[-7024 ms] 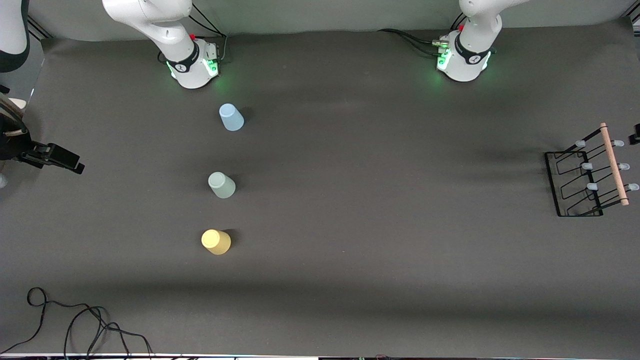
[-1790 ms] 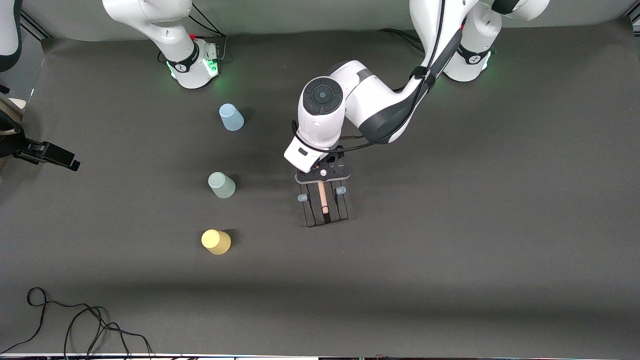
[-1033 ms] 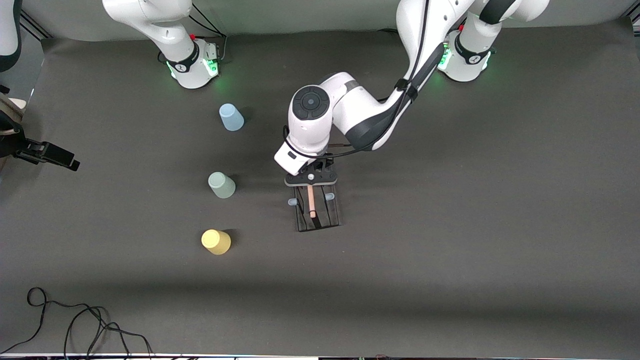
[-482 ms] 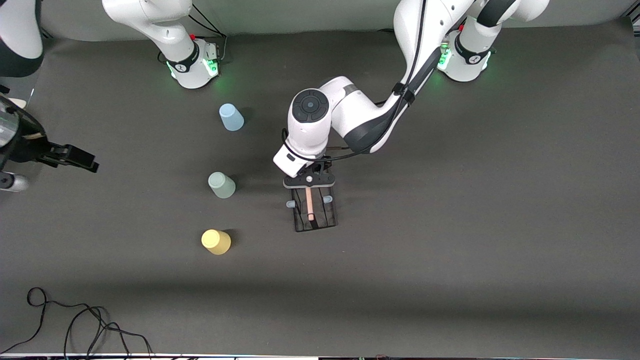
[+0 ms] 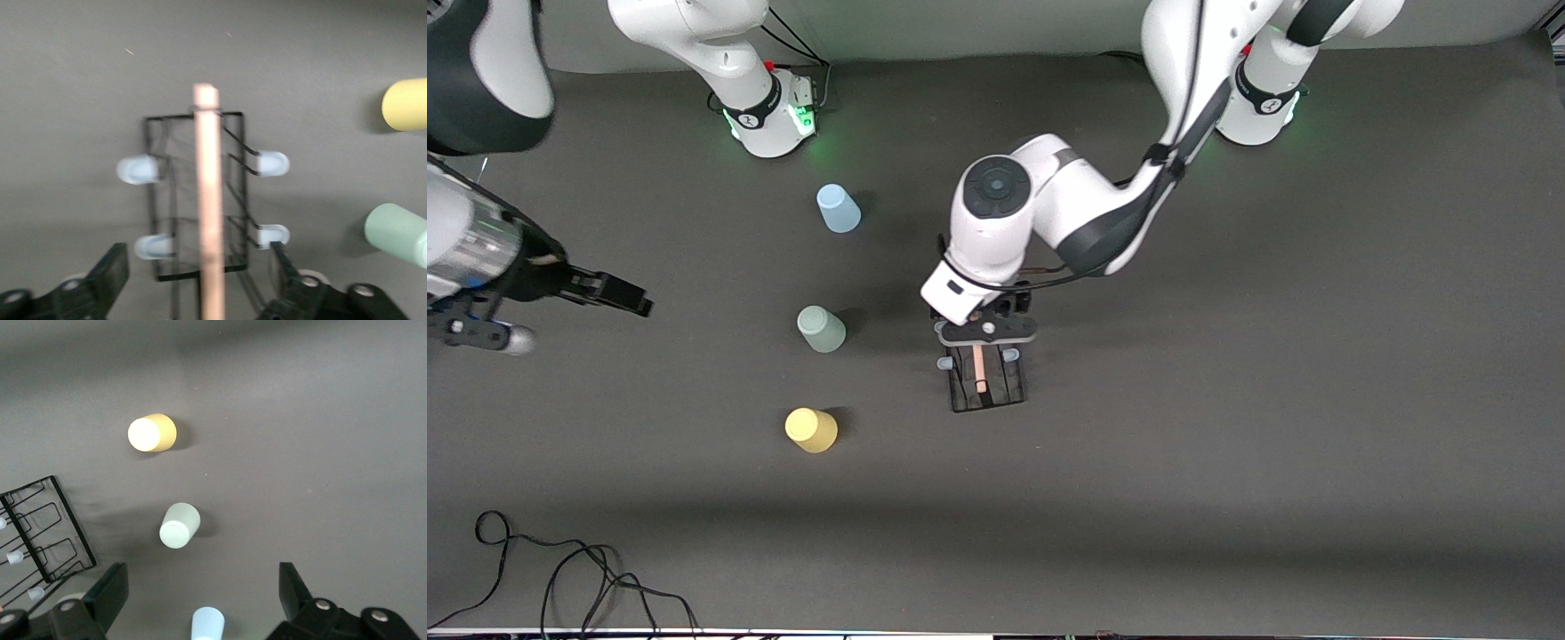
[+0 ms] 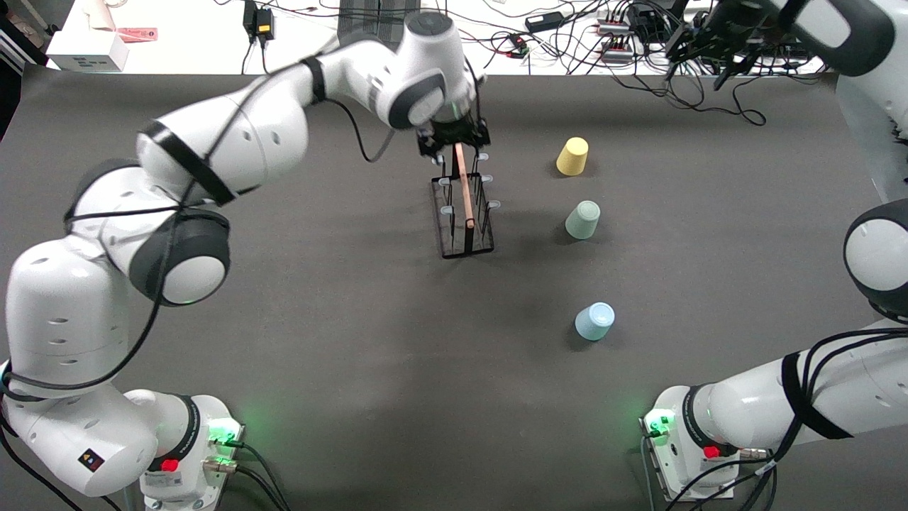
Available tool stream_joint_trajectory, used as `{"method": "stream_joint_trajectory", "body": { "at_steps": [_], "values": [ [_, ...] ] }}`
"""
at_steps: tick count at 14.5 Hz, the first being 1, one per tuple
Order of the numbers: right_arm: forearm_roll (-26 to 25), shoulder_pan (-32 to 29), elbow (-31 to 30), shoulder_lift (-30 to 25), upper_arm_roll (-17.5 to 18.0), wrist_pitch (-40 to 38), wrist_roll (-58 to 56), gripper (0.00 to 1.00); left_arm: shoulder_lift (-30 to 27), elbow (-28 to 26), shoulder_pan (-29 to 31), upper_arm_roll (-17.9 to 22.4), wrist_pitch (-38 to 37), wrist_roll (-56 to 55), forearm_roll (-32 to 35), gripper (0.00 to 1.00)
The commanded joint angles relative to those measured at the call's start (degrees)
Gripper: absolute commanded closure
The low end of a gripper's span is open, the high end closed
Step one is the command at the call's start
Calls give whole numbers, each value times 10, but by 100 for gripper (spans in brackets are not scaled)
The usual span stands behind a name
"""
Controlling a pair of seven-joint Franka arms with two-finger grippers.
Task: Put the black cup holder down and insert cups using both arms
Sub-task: 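Raise the left gripper away while the right gripper reaches the green cup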
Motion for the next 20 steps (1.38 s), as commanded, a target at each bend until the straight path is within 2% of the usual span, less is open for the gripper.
{"method": "stream_joint_trajectory", "body": {
  "at_steps": [1,3,6,10,13,16,20],
  "values": [
    [5,29,-37,-6,-3,27,51,0,-66,-9,62,-2,-91,102,-18,0],
    [5,35,-83,-14,-3,62,66,0,-103,-13,128,-1,-163,210,-29,0],
    [5,65,-177,-32,-3,164,98,0,-165,-32,209,3,-238,279,-24,0],
    [5,103,-292,-33,-3,311,117,0,-286,-138,308,4,-254,381,-23,0],
    [4,107,-380,-25,-2,441,117,0,-360,-212,342,5,-256,403,-17,0],
    [5,116,-442,-7,-1,551,118,0,-369,-218,380,5,-256,440,-17,0],
    [8,134,-445,29,-2,582,145,0,-372,-216,417,11,-266,446,-17,0]
  ]
}}
